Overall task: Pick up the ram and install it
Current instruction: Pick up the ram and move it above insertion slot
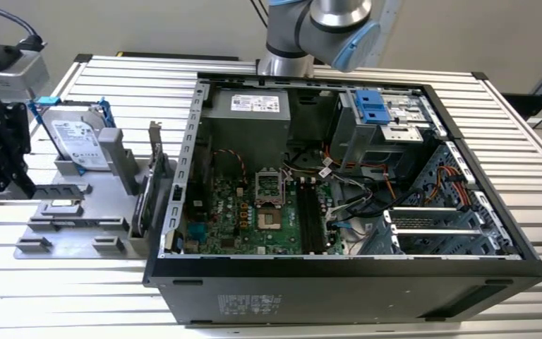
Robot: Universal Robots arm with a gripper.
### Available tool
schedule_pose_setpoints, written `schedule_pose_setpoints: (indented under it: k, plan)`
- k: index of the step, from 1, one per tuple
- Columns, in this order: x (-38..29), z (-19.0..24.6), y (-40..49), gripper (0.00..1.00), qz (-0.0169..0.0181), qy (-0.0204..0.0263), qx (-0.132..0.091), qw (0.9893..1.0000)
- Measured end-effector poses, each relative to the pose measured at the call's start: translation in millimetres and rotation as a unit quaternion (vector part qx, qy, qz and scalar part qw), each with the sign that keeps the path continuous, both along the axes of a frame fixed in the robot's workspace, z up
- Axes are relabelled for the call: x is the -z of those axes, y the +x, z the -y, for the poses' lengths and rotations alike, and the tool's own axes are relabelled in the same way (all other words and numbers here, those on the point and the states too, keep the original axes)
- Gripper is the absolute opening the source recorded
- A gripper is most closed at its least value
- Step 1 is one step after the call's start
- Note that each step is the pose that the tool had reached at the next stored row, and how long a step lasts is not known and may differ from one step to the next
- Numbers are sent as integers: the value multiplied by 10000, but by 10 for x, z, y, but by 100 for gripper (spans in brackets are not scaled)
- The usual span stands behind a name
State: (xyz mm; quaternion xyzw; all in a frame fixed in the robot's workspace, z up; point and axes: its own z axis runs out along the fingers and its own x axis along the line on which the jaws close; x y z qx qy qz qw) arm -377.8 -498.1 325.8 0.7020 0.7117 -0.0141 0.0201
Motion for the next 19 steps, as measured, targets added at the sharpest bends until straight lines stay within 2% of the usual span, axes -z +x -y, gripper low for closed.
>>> schedule_pose_setpoints:
  k: [19]
  plan:
    - [-280, 0, 0, 0, 0, 0, 0, 10000]
